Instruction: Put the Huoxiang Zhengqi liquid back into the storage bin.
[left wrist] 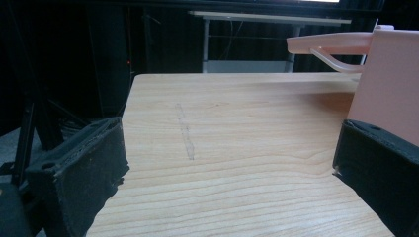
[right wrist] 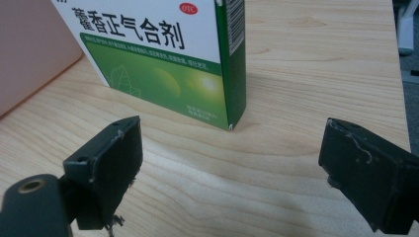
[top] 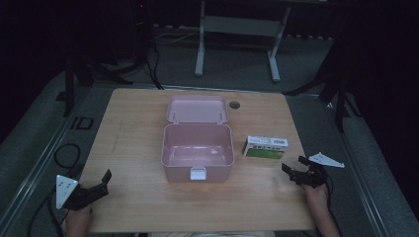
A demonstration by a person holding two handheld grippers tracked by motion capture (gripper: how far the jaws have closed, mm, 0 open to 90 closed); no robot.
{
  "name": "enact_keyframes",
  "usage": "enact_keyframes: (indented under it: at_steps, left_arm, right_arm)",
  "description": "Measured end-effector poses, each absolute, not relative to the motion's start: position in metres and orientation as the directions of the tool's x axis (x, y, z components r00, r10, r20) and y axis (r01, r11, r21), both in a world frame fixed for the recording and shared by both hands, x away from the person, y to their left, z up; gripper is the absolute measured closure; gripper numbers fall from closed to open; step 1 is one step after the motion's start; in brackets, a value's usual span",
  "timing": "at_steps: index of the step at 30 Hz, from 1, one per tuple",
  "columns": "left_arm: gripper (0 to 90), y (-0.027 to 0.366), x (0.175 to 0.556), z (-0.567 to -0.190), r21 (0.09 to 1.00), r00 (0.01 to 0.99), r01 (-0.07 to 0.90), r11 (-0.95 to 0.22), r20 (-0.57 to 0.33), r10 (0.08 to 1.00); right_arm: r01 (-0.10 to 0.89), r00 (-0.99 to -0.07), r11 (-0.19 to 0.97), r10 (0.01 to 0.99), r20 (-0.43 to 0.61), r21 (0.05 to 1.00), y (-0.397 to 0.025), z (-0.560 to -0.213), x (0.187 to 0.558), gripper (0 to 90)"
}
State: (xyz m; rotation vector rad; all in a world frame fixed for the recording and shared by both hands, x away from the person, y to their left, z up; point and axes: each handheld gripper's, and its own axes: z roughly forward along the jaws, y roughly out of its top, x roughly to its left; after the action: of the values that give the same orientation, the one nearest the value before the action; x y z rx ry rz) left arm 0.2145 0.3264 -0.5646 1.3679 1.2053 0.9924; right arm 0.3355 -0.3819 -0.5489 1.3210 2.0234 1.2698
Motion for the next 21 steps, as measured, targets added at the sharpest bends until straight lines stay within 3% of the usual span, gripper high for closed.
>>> enact_keyframes:
  at_steps: [9, 14, 21]
  left_arm:
    - [0.2, 0.327, 0.215, -0.565, 0.989, 0.161, 0.149, 0.021, -0.046, 0.986]
    - [0.2, 0.327, 0.215, -0.565, 0.988, 0.162, 0.150, 0.022, -0.046, 0.986]
    - [0.2, 0.327, 0.215, -0.565, 0.989, 0.163, 0.149, 0.022, -0.047, 0.985]
  right_arm:
    - [0.511, -0.470, 0.166, 0.876, 0.112, 0.843, -0.384, -0.549, 0.337, 9.5]
    - [0.558, -0.615, 0.250, 0.765, 0.192, 0.791, -0.386, -0.551, 0.344, 9.6]
    - [0.525, -0.735, 0.402, 0.659, 0.161, 0.751, -0.375, -0.550, 0.351, 9.6]
